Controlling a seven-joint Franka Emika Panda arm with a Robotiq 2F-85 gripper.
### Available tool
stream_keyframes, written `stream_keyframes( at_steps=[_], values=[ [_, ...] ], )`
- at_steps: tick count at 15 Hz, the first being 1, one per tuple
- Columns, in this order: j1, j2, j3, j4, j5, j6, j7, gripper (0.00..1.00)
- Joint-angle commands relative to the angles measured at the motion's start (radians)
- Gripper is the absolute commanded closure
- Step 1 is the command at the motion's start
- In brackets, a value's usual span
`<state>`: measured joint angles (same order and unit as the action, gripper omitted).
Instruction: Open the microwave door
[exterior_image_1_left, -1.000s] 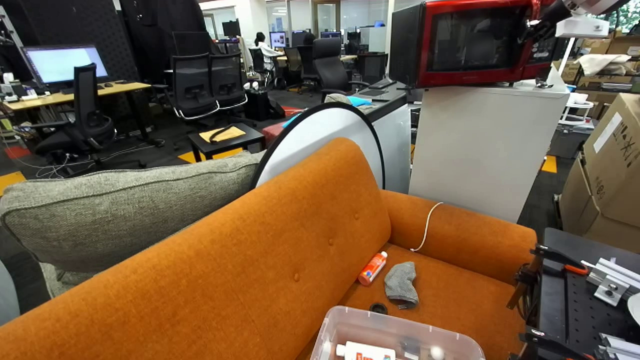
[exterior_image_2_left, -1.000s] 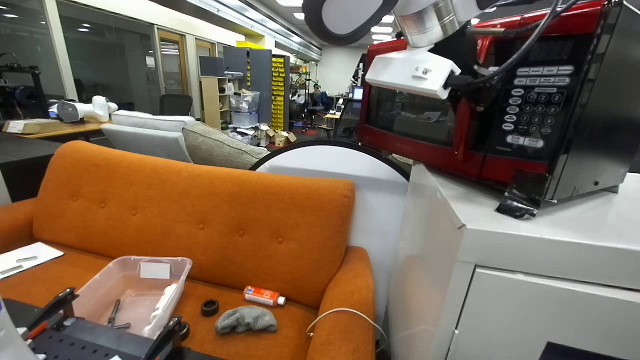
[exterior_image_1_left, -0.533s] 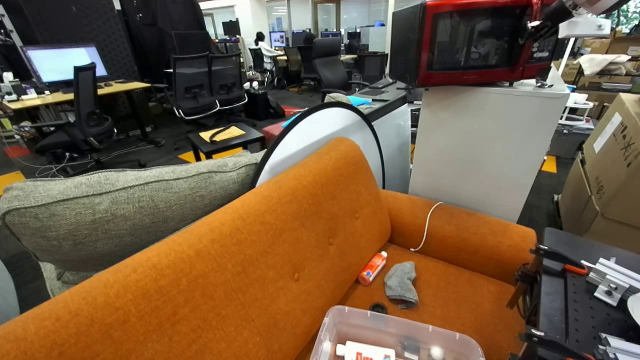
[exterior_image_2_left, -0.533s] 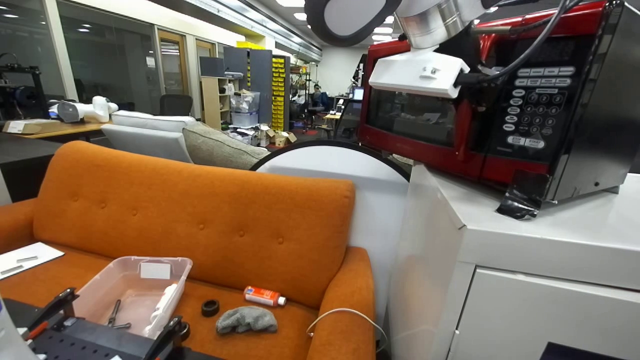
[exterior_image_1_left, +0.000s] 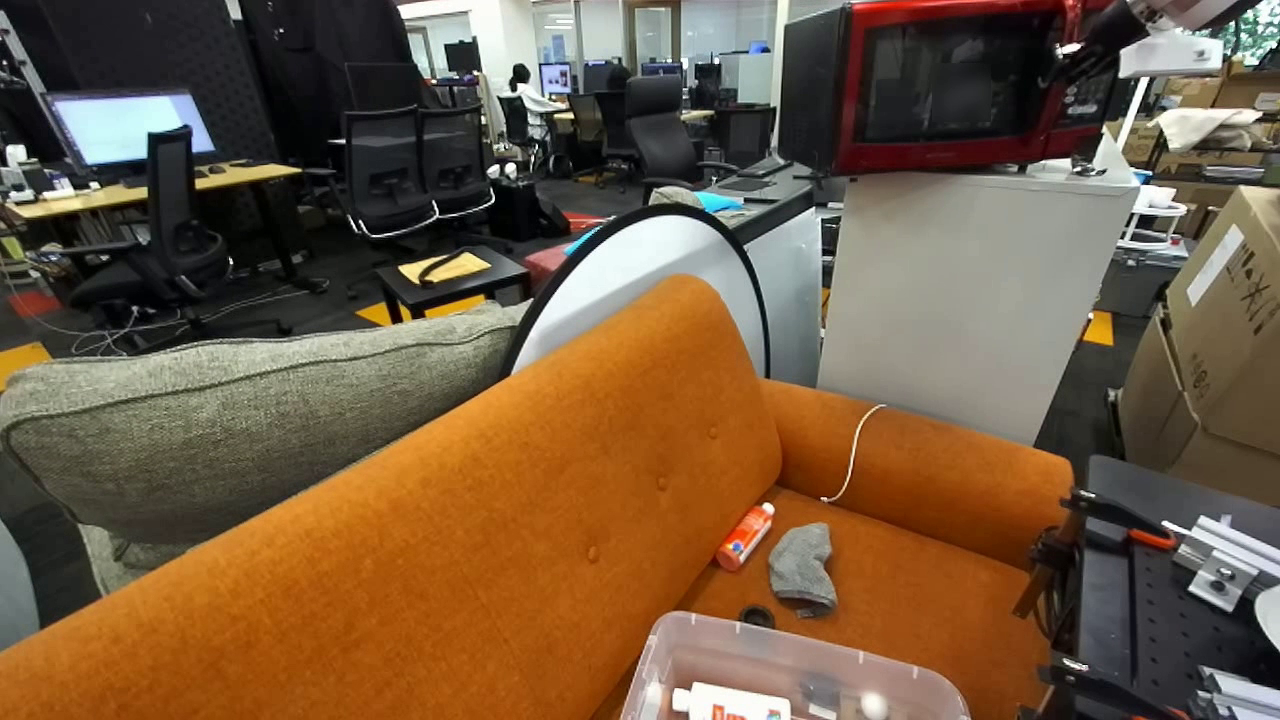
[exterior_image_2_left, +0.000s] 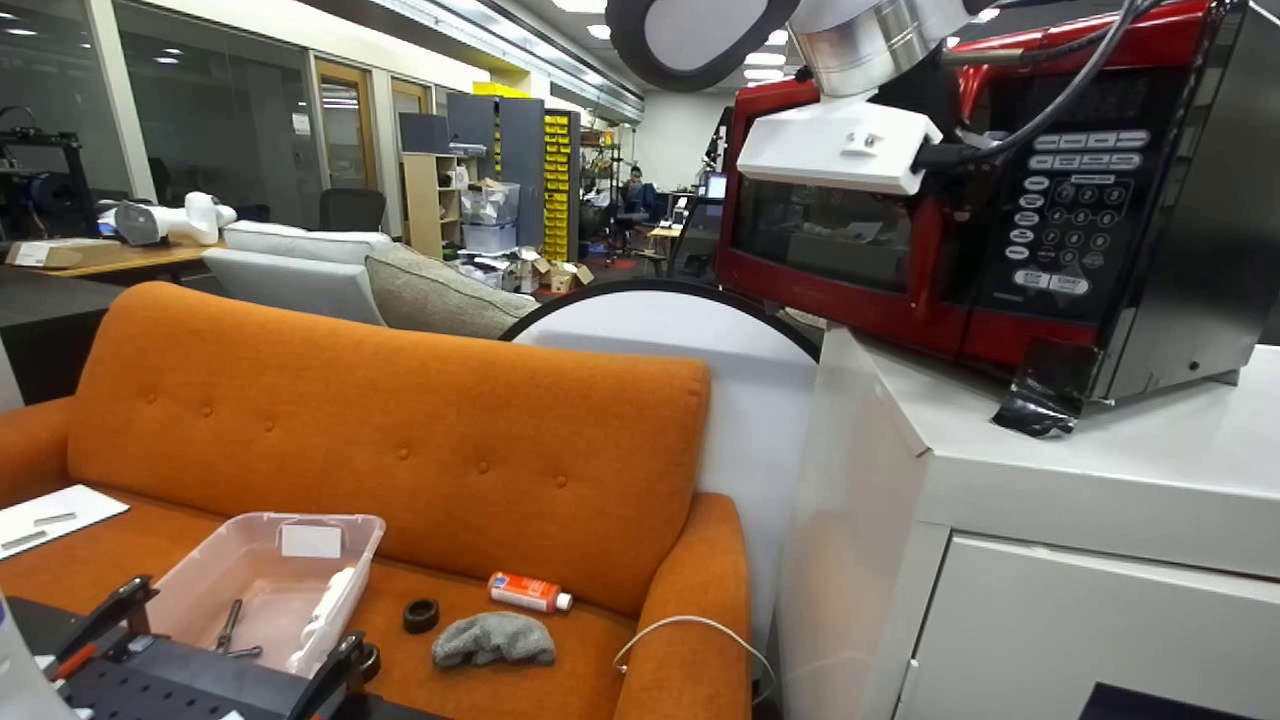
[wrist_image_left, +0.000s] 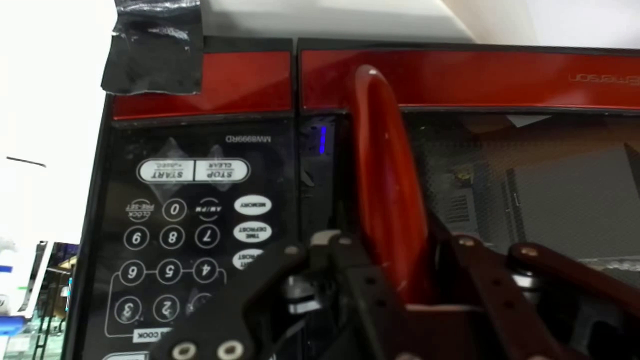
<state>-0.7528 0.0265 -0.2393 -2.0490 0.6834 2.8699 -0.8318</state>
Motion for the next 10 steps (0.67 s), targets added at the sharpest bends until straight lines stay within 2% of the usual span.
stream_keyframes(
  at_steps=[1,10],
  values=[
    [0.002,-0.044,0.007,-0.043,0.061,0.002,-0.079,0.92],
    [0.013,-0.101,0.017,-0.085,0.091,-0.015,-0.115,0.92]
  ],
)
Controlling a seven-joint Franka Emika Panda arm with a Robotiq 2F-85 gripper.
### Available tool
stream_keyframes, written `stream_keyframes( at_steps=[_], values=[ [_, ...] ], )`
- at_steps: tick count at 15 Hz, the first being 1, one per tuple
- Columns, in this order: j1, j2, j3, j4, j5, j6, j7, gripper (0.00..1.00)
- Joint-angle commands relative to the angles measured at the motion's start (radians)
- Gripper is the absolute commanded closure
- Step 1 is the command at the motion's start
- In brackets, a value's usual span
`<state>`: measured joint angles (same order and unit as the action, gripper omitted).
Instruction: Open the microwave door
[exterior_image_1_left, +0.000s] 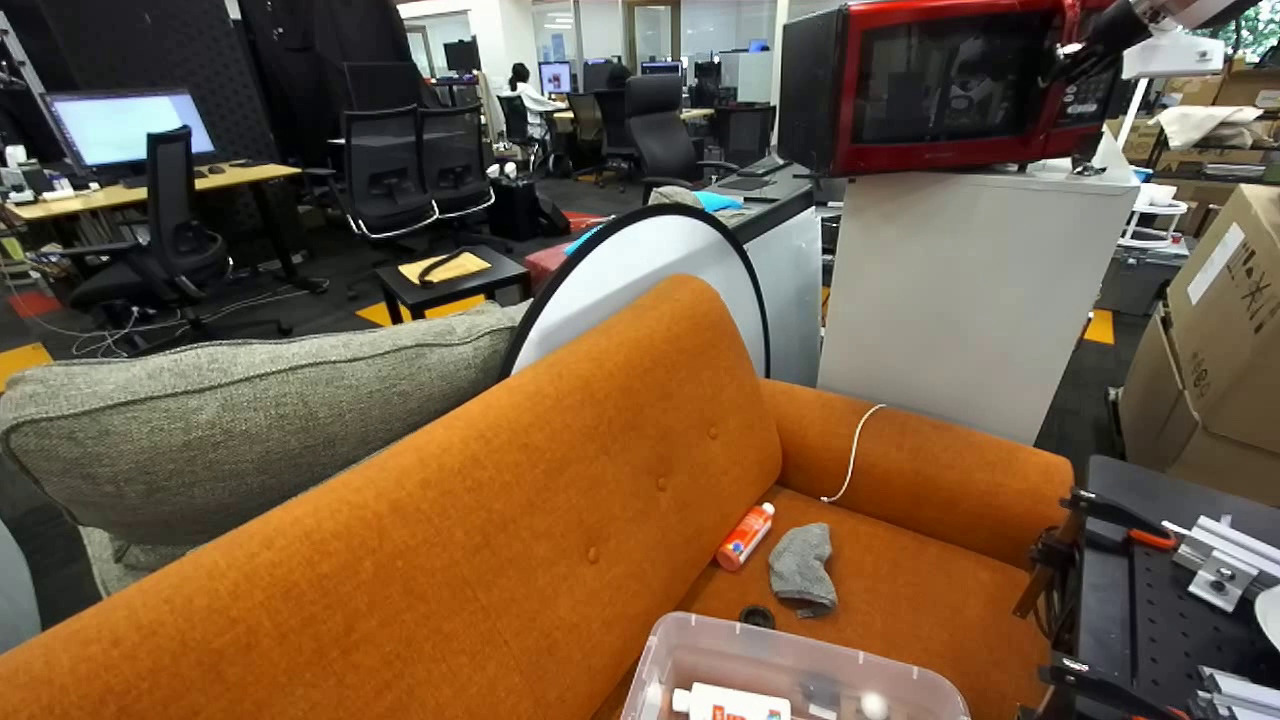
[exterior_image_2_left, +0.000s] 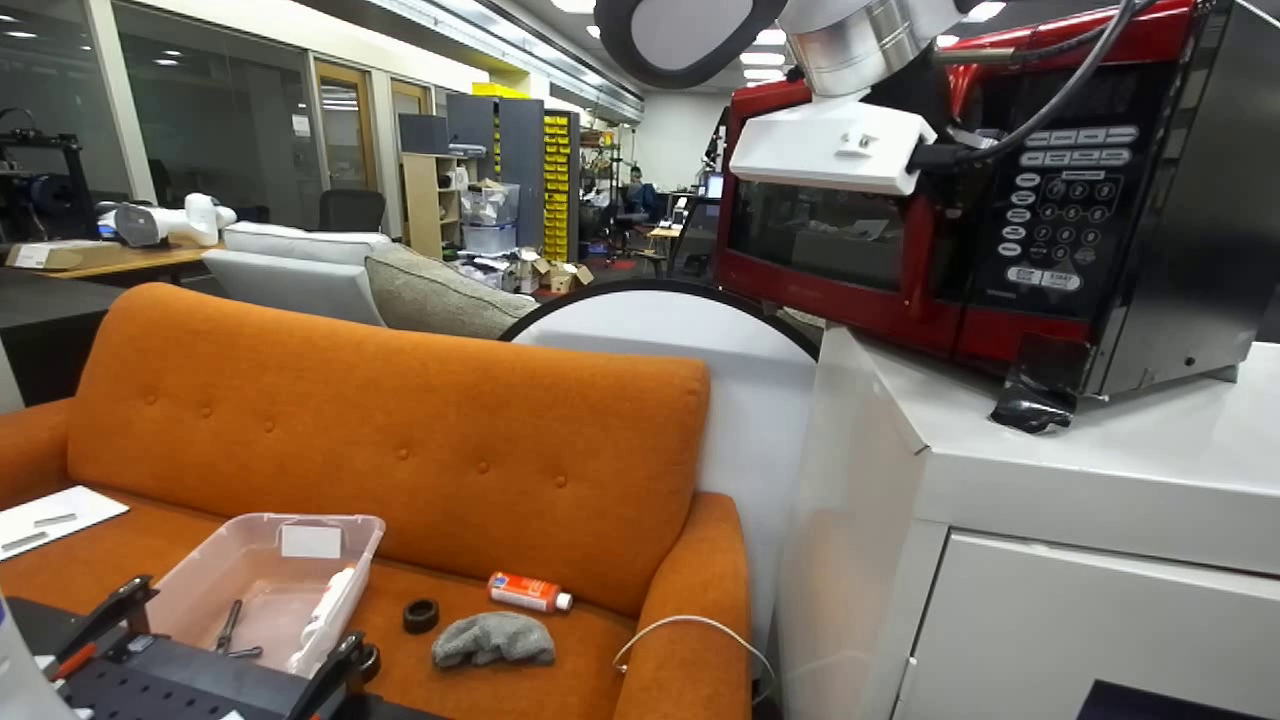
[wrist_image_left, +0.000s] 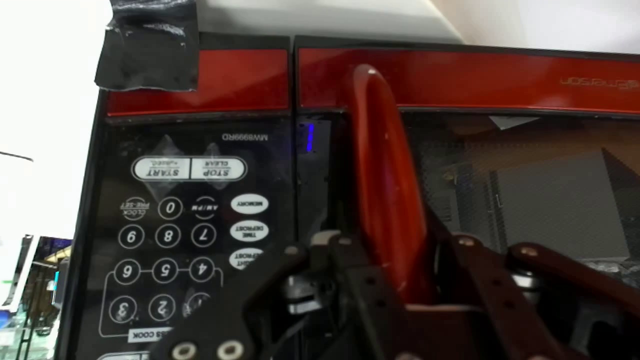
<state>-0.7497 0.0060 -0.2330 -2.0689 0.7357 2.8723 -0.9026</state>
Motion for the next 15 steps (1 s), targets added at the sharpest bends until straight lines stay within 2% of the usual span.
stream_keyframes(
  at_steps=[1,15],
  values=[
    [0.011,-0.088,0.013,-0.072,0.039,-0.019,-0.048,0.92],
    [0.014,-0.16,0.02,-0.149,0.012,-0.052,-0.034,0.92]
  ],
)
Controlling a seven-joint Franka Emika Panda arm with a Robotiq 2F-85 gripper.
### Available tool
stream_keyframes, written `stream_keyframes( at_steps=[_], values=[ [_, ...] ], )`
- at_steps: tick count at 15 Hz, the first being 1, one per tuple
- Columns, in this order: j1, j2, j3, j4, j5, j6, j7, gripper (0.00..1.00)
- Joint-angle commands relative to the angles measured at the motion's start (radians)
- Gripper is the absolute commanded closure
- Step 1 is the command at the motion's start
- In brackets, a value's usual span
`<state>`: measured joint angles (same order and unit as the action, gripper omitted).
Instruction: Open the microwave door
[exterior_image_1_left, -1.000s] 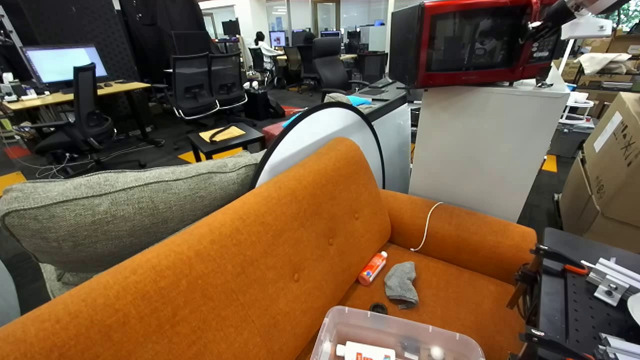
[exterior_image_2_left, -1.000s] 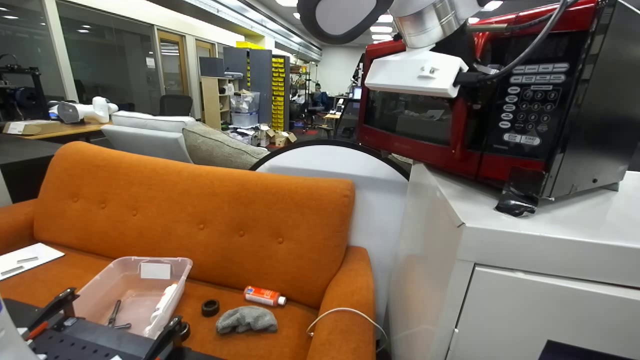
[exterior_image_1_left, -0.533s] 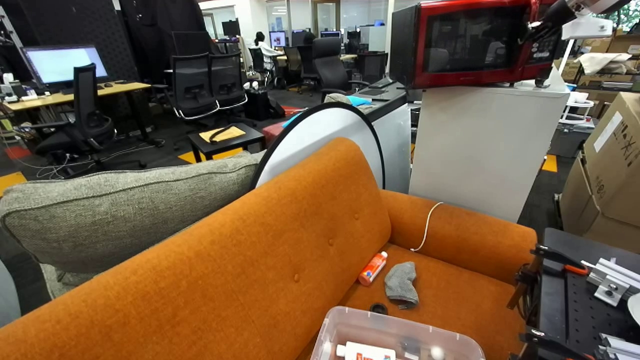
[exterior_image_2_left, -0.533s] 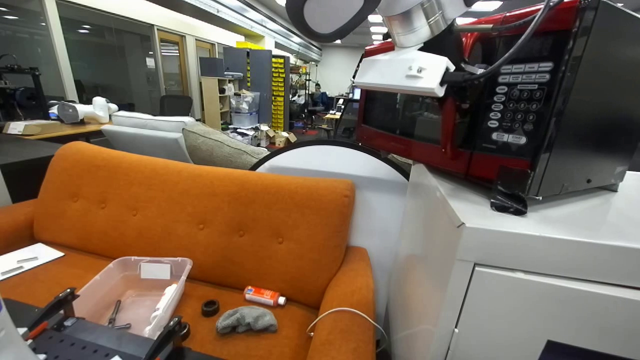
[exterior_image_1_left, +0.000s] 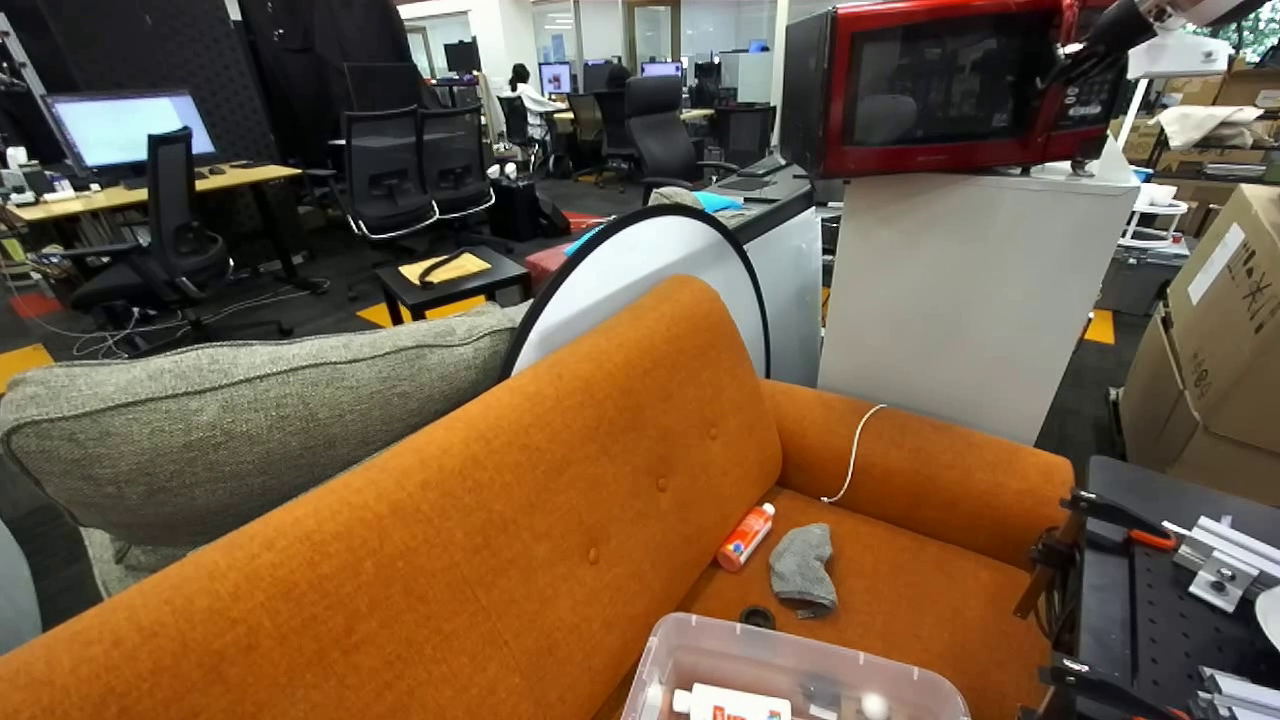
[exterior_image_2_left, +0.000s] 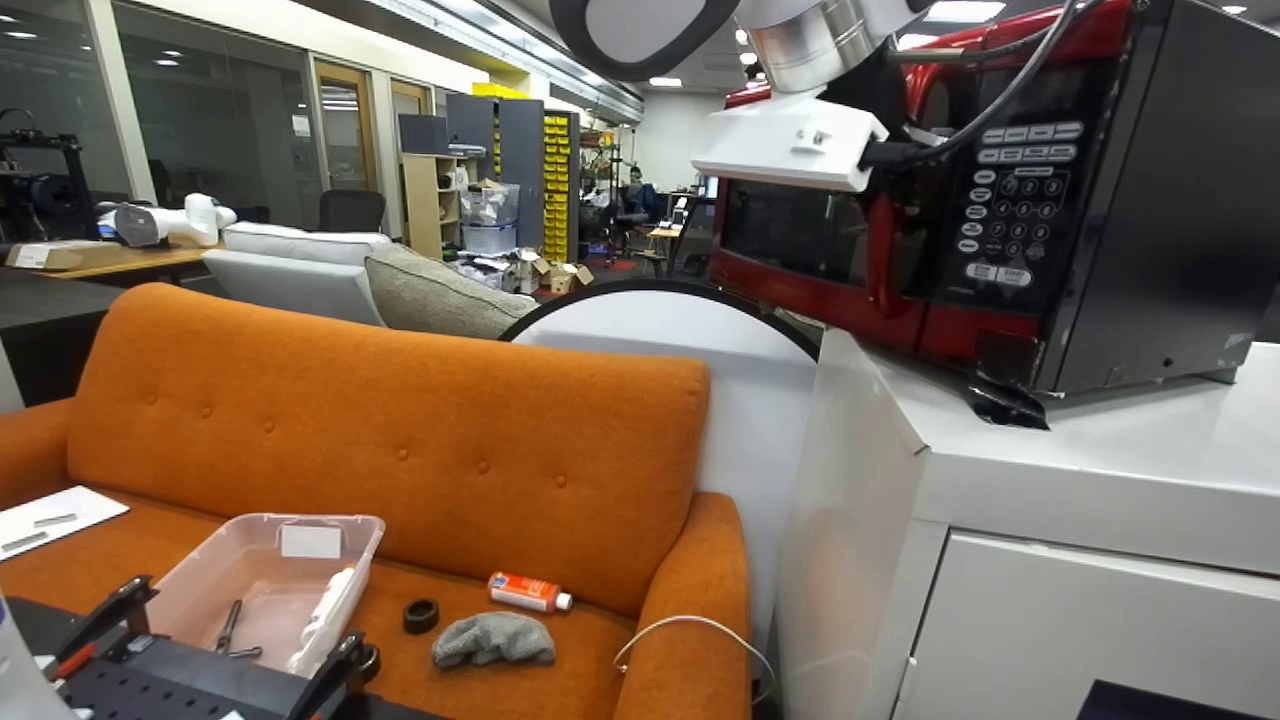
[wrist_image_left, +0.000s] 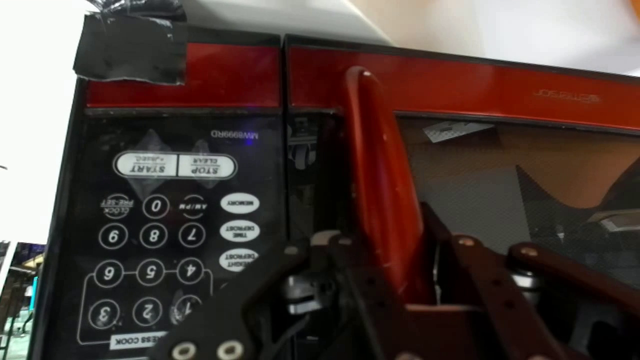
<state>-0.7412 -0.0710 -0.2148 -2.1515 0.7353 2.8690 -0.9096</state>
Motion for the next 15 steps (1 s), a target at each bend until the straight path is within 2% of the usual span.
stream_keyframes(
  at_steps=[1,9,11,12,15],
  values=[
    [0.006,-0.089,0.001,-0.071,0.012,-0.052,-0.029,0.92],
    [0.015,-0.171,0.0,-0.137,0.007,-0.103,-0.08,0.92],
    [0.01,-0.219,-0.002,-0.174,-0.007,-0.147,-0.072,0.92],
    [0.107,-0.251,-0.096,-0.197,-0.062,-0.154,-0.033,0.92],
    [0.183,-0.324,-0.165,-0.237,-0.149,-0.194,0.006,0.92]
  ],
)
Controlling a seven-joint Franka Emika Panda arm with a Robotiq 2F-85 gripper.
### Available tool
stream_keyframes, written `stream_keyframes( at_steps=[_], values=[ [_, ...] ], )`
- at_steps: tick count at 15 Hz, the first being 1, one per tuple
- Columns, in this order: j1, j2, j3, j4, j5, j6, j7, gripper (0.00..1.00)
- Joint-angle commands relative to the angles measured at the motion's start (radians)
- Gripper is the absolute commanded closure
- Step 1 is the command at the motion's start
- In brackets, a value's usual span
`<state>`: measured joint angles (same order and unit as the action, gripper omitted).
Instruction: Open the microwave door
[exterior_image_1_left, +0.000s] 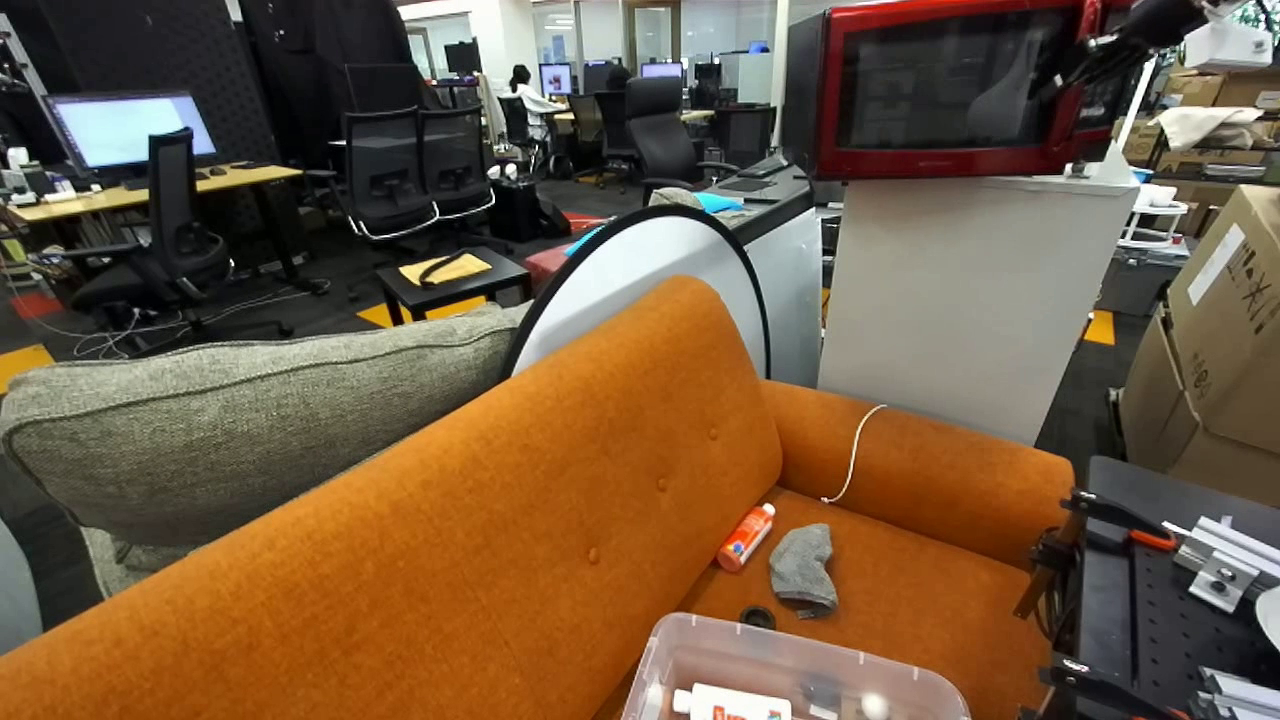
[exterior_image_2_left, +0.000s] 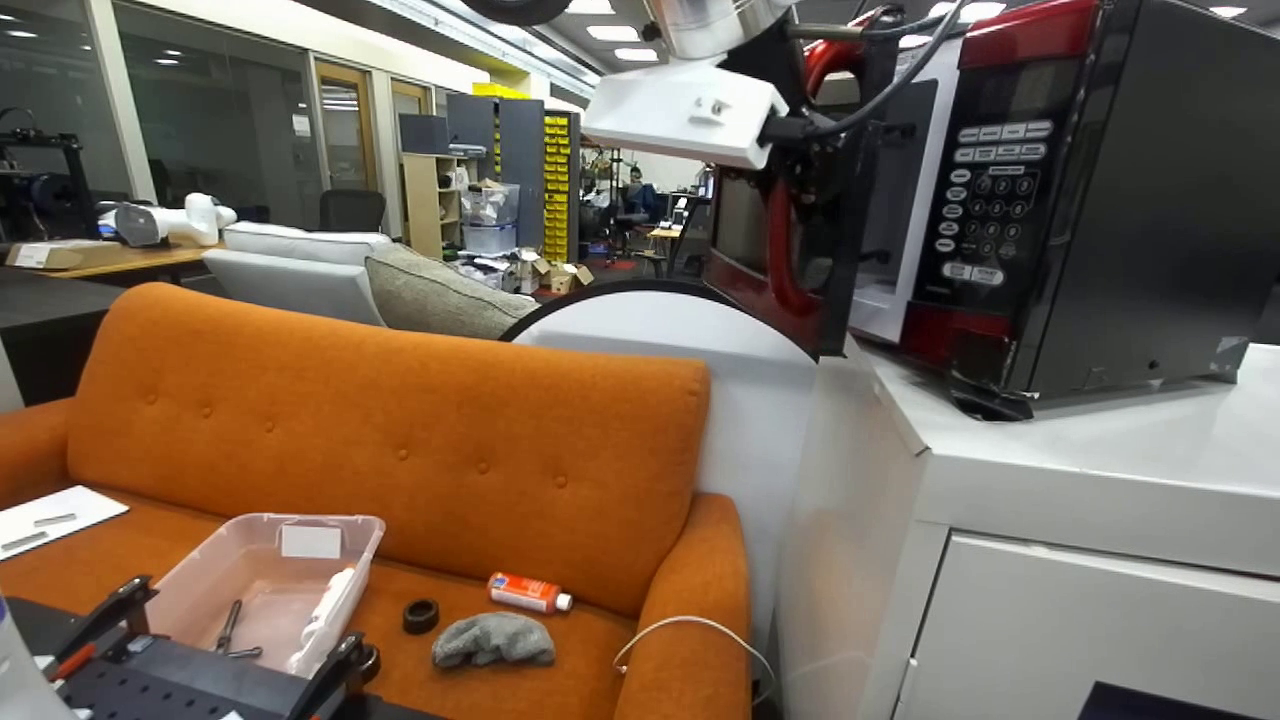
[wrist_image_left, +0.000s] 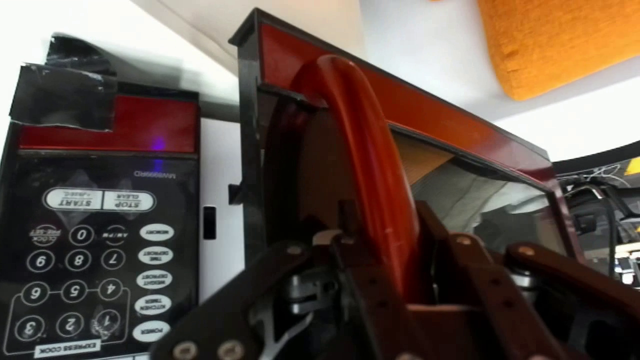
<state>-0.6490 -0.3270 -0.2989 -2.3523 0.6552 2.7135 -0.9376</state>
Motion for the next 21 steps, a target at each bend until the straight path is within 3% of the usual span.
stream_keyframes(
  at_steps=[1,4,8,21],
  values=[
    [0.12,-0.09,-0.108,-0.046,-0.101,-0.048,0.048,0.92],
    [0.203,-0.158,-0.18,-0.074,-0.202,-0.074,0.095,0.92],
    [0.266,-0.243,-0.233,-0.106,-0.3,-0.12,0.128,0.92],
    [0.312,-0.519,-0.283,-0.176,-0.529,-0.396,0.117,0.92]
  ],
)
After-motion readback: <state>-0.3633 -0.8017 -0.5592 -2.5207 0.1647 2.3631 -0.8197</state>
